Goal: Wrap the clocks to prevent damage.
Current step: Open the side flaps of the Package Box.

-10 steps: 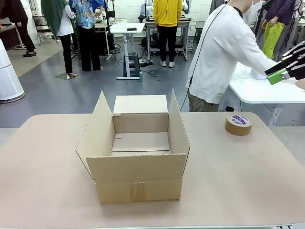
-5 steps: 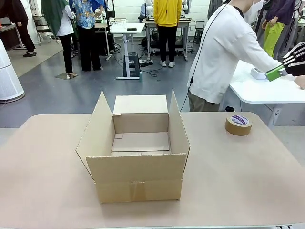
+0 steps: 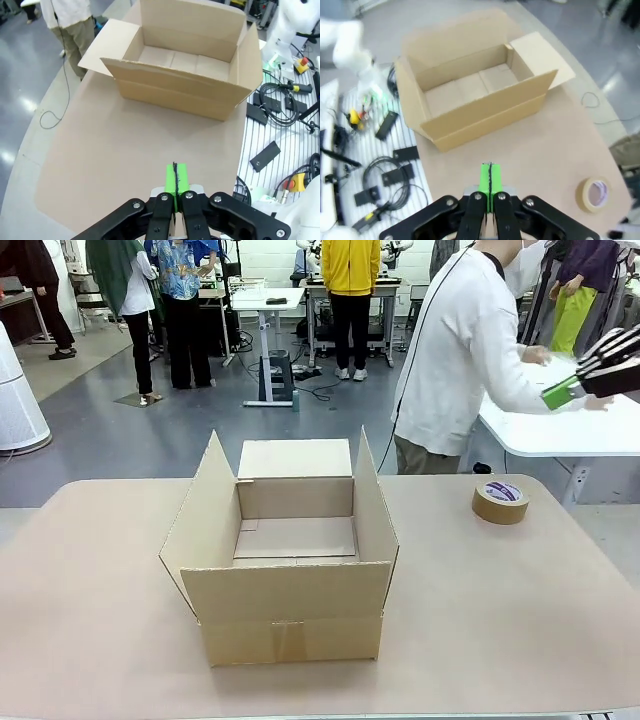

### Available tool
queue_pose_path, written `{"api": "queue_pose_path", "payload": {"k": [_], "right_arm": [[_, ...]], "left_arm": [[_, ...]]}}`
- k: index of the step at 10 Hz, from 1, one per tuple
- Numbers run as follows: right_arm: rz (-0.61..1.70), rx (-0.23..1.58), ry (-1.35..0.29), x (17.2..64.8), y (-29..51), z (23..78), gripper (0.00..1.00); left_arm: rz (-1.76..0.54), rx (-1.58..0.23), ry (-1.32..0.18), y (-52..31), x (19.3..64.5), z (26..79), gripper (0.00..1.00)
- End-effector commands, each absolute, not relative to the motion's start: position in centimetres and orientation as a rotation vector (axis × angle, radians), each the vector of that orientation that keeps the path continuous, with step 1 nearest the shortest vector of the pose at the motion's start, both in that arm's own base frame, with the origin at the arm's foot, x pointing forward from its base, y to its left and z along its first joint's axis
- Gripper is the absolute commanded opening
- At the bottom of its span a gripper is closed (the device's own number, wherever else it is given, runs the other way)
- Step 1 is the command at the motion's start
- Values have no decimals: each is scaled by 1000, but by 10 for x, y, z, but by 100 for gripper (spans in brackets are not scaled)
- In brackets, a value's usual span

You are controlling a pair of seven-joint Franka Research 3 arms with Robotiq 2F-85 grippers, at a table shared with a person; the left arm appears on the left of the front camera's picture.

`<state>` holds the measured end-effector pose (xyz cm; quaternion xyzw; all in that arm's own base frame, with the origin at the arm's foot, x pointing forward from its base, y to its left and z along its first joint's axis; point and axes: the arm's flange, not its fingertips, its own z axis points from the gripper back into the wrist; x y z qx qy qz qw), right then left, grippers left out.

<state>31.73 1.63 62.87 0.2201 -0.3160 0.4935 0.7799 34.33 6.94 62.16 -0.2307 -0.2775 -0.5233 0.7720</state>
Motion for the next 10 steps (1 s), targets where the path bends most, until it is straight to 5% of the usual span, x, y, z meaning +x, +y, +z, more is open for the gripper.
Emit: {"api": "queue_pose_path", "payload": {"k": [1, 5, 10], "right_arm": [[815, 497, -608, 329, 84, 651, 0], [498, 432, -343, 364, 218, 639, 0], [285, 249, -247, 375, 268, 619, 0]], "left_arm": [[-985, -456, -473, 32, 356, 653, 0], [-695, -273, -206, -95, 402, 696, 0], [-432, -203, -23, -195, 422, 652, 0]]}}
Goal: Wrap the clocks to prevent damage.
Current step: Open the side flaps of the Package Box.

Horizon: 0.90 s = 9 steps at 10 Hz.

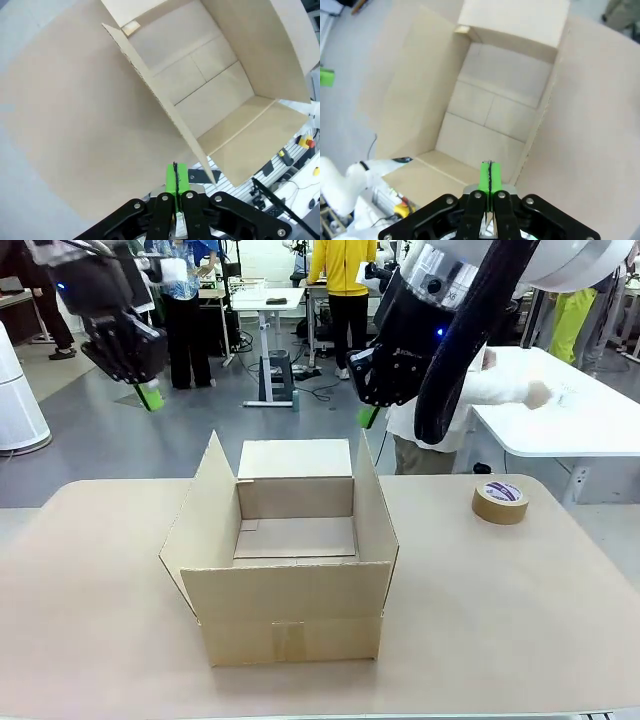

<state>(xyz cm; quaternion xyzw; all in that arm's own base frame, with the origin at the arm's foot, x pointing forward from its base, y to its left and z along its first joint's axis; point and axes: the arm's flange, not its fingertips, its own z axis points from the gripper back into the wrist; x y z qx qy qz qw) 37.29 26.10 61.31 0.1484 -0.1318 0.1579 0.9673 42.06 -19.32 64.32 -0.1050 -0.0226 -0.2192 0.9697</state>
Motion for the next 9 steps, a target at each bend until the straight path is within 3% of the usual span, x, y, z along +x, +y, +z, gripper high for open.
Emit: {"api": "queue_pose_path", "payload": {"k": [1, 4, 6, 9], "right_arm": [[329, 247, -266, 372, 268, 619, 0], [319, 300, -267, 373, 261, 613, 0], [278, 217, -283, 366, 267, 599, 1], [209, 134, -287, 354, 290, 569, 1]], "left_arm": [[-460, -204, -23, -196, 421, 647, 0], [-443, -212, -46, -193, 421, 643, 0], [-441, -216, -34, -196, 423, 639, 0], [-263, -203, -131, -231, 418, 624, 0]]}}
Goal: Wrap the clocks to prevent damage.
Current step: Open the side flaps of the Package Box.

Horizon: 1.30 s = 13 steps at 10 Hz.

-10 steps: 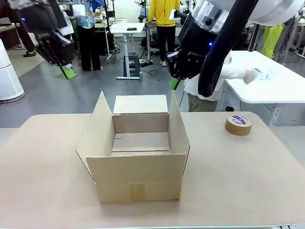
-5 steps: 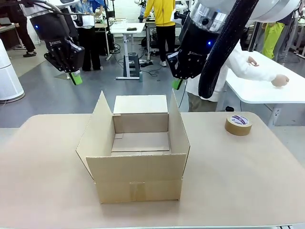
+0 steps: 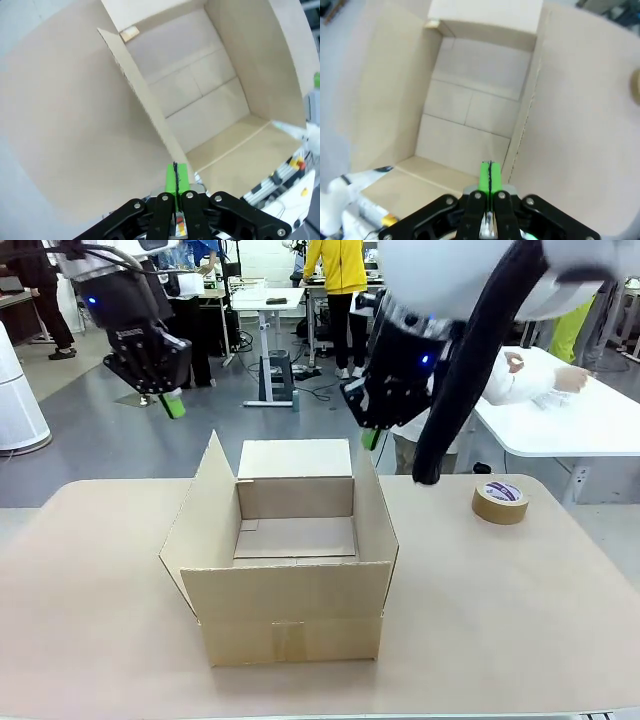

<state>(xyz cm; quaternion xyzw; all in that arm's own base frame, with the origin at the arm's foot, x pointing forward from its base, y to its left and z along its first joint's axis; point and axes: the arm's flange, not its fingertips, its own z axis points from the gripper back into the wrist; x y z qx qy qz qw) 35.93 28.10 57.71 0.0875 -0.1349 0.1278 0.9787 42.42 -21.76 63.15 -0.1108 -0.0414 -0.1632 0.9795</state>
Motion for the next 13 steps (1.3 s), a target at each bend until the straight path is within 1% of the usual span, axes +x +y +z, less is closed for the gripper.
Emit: {"api": "queue_pose_path", "payload": {"k": [1, 3, 5, 7, 11, 13], "right_arm": [[224, 138, -270, 351, 297, 561, 1], [230, 134, -239, 354, 306, 545, 1], [226, 123, -231, 361, 303, 530, 1], [211, 111, -245, 368, 298, 518, 1], [185, 88, -214, 382, 284, 491, 1], [154, 50, -222, 386, 271, 481, 1]], "left_arm": [[-217, -160, -183, -244, 413, 619, 0], [-113, -63, -250, -261, 417, 599, 0], [-75, 9, -267, -273, 422, 574, 0], [-94, 18, -213, -280, 433, 552, 0], [-79, -48, -117, -274, 447, 526, 0], [-44, -12, -77, -265, 454, 513, 0]]}}
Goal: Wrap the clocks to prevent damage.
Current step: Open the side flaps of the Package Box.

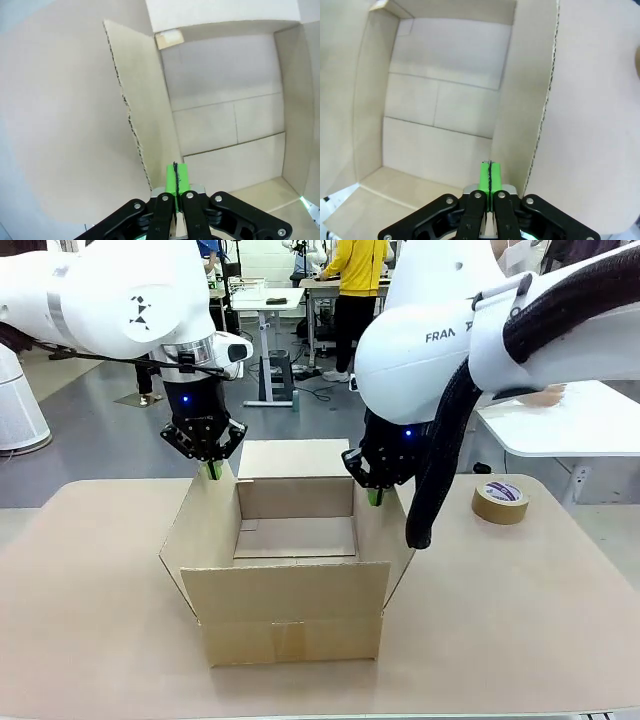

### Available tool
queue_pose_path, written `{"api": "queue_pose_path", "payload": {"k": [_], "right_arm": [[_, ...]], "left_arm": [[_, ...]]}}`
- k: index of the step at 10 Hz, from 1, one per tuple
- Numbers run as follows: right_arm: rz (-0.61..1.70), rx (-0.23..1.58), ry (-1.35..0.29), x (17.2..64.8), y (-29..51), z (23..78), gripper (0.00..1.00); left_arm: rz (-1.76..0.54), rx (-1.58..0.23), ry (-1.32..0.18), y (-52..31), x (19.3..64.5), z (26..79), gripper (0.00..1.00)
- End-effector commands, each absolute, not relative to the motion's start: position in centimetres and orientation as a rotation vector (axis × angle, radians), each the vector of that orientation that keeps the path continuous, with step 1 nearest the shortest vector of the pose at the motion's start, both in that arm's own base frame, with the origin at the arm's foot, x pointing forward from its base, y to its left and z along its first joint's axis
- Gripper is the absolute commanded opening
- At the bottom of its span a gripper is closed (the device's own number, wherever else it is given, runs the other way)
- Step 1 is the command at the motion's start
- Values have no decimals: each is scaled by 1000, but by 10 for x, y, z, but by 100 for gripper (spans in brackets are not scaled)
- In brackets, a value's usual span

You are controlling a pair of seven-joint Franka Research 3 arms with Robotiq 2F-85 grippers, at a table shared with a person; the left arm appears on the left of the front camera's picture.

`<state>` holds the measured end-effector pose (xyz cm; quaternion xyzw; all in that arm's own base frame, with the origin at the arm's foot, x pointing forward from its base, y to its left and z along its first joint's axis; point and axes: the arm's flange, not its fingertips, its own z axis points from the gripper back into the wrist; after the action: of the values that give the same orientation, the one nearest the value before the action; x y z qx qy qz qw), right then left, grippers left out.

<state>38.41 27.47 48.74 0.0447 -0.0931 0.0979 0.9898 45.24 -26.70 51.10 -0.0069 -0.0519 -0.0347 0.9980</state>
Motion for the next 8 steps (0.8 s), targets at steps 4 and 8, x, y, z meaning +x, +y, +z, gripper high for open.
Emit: {"api": "queue_pose_path", "payload": {"k": [4, 8], "right_arm": [[60, -40, -245, 383, 232, 448, 1], [32, 5, -144, 387, 218, 374, 1]], "left_arm": [[17, -7, 4, -232, 457, 492, 0], [61, -105, 96, -219, 471, 426, 0]]}}
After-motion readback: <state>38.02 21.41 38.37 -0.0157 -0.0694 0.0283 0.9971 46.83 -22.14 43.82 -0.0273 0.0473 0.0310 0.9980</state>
